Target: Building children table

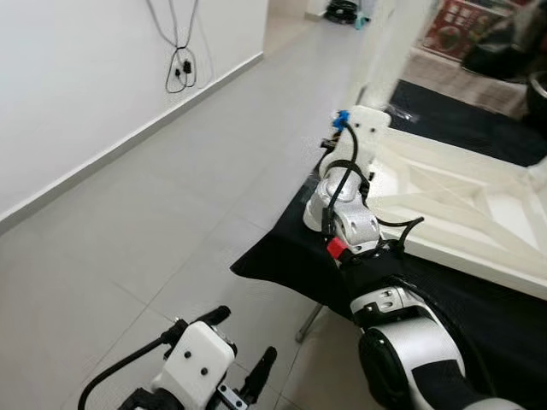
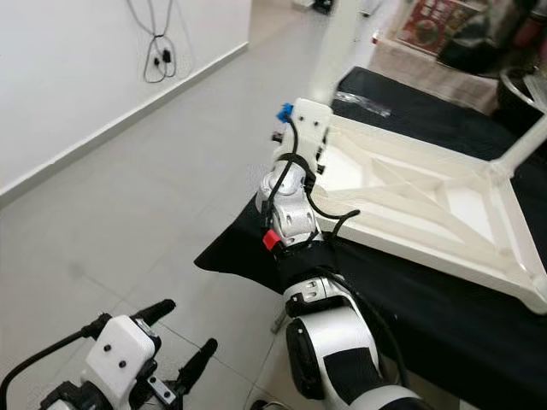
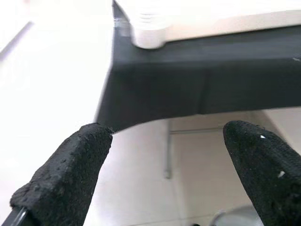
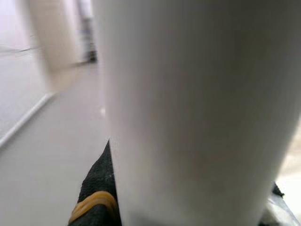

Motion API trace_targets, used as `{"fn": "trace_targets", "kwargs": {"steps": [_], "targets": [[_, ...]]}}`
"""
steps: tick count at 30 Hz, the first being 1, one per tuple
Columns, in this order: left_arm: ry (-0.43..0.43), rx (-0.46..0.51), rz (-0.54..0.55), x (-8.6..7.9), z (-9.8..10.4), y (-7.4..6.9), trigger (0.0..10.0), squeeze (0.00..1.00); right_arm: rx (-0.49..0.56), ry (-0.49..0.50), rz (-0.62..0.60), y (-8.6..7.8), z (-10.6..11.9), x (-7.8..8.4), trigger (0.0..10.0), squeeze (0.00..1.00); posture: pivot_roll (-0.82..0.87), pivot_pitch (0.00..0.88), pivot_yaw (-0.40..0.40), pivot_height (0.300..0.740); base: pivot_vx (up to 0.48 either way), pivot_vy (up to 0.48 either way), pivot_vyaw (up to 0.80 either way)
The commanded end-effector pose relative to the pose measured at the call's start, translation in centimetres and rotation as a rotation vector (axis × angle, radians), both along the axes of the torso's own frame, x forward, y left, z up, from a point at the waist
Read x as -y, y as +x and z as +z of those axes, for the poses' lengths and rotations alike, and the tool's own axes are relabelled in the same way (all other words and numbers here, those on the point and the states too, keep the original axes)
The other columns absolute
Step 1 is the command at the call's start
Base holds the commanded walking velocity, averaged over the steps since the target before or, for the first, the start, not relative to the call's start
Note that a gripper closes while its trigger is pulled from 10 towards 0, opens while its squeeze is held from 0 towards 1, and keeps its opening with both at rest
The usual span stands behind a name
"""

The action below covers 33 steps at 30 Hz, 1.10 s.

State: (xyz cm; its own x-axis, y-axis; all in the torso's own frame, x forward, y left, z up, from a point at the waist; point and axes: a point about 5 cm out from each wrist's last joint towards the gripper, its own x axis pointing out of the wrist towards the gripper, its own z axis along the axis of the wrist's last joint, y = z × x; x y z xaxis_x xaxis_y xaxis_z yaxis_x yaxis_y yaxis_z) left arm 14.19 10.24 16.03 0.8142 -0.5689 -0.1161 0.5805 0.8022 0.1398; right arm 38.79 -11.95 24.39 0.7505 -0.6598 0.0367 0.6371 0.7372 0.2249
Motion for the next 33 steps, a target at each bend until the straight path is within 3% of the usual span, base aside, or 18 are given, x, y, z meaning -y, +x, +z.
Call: {"fn": "trace_targets", "kwargs": {"steps": [1, 9, 12, 16, 29, 30, 33], "targets": [[-0.003, -0.014, 0.01, 0.1, -0.2, 0.2, 10.0, 0.0, -0.155, 0.109, -0.183, -0.5, -3.9, 1.9, 10.0, 0.0, 0.21, 0.216, -0.127, 0.74, 0.0, 0.0, 0.0], [-0.012, -0.001, -0.045, 0.9, 0.0, 0.2, 10.0, 0.0, -0.173, 0.22, -0.295, -0.8, -4.1, 2.0, 10.0, 0.0, 0.22, 0.221, -0.118, 0.74, 0.0, 0.0, 0.0], [-0.011, -0.001, -0.049, 1.0, 0.0, 0.2, 10.0, 0.0, -0.182, 0.218, -0.298, -0.8, -4.0, 1.7, 10.0, 0.0, 0.22, 0.225, -0.116, 0.74, 0.0, 0.0, 0.0], [-0.013, -0.006, -0.073, 1.1, 0.0, 0.2, 10.0, 0.0, -0.181, 0.156, -0.244, -0.5, -3.0, 0.0, 10.0, 0.0, 0.21, 0.237, -0.12, 0.74, 0.0, 0.0, 0.0], [-0.03, 0.049, -0.093, 1.7, 0.7, 0.3, 10.0, 0.0, -0.142, 0.144, -0.226, -0.1, -2.5, -0.1, 10.0, 0.0, 0.2, 0.234, -0.124, 0.74, 0.0, 0.0, 0.0], [-0.027, 0.046, -0.091, 1.6, 0.7, 0.3, 10.0, 0.0, -0.144, 0.155, -0.208, -0.1, -2.6, -0.3, 10.0, 1.0, 0.2, 0.232, -0.126, 0.74, 0.0, 0.0, 0.0], [-0.025, 0.044, -0.09, 1.6, 0.6, 0.3, 10.0, 0.0, -0.148, 0.164, -0.196, -0.1, -2.7, -0.4, 10.0, 1.0, 0.2, 0.232, -0.126, 0.74, 0.0, 0.0, 0.0]]}}
